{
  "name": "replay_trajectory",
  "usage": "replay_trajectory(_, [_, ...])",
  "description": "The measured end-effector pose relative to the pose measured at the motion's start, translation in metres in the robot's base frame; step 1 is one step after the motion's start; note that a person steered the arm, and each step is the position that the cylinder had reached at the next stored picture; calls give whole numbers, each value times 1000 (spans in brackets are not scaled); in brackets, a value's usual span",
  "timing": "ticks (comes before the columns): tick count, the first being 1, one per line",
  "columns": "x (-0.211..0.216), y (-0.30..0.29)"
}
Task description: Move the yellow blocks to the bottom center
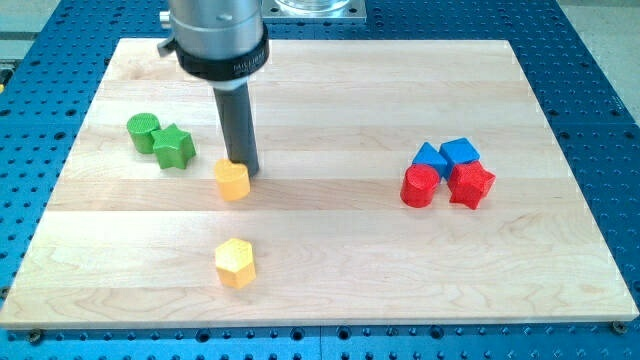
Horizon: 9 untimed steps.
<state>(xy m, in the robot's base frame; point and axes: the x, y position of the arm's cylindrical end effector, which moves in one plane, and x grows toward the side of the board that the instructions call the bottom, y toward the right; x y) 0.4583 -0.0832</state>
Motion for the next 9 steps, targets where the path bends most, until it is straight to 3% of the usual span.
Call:
replay_trajectory(1, [32,37])
replay_trajectory(2, [-2,39])
replay_trajectory(5, [-4,-18])
replay_trajectory(6, [29,-14])
replay_trajectory(7, [-2,-29])
replay_trajectory(9, [48,-52])
